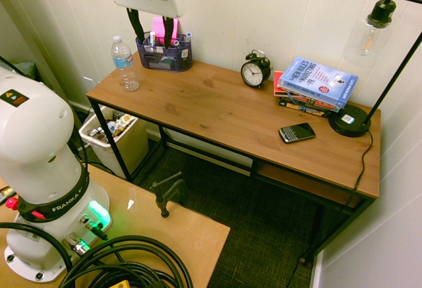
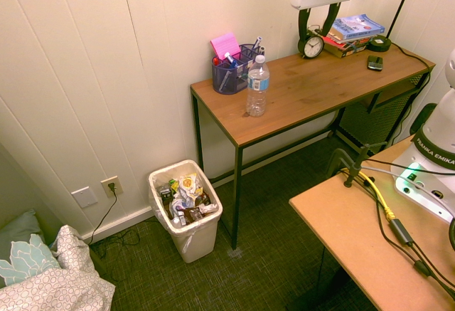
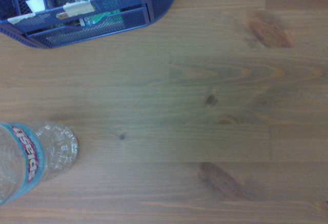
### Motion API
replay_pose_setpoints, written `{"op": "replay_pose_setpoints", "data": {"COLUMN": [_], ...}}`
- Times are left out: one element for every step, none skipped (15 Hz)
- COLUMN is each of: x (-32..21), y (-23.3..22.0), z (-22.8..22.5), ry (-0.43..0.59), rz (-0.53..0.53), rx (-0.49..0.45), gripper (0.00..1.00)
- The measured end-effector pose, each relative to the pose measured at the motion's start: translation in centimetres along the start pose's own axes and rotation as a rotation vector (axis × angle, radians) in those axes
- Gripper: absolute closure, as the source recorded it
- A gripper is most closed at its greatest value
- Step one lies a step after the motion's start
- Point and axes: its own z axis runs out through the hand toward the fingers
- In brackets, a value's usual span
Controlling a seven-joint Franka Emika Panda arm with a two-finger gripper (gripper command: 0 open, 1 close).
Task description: Throw the bottle in the trash bin
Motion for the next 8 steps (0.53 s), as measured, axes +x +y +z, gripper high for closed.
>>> {"op": "replay_pose_setpoints", "data": {"x": [0.0, -0.1, -0.4, -0.8, -1.5, -2.3, -3.2, -4.2], "y": [0.0, -0.1, -0.3, -0.7, -1.2, -1.7, -2.4, -3.2], "z": [0.1, 0.2, 0.3, 0.3, 0.4, 0.5, 0.4, 0.4], "ry": [-0.002, -0.006, -0.01, -0.012, -0.01, -0.012, -0.013, -0.013], "rz": [0.001, 0.003, 0.003, -0.002, -0.016, -0.03, -0.046, -0.069], "rx": [-0.001, 0.003, 0.013, 0.025, 0.033, 0.042, 0.055, 0.062], "gripper": [0.0, 0.0, 0.0, 0.0, 0.0, 0.0, 0.0, 0.0]}}
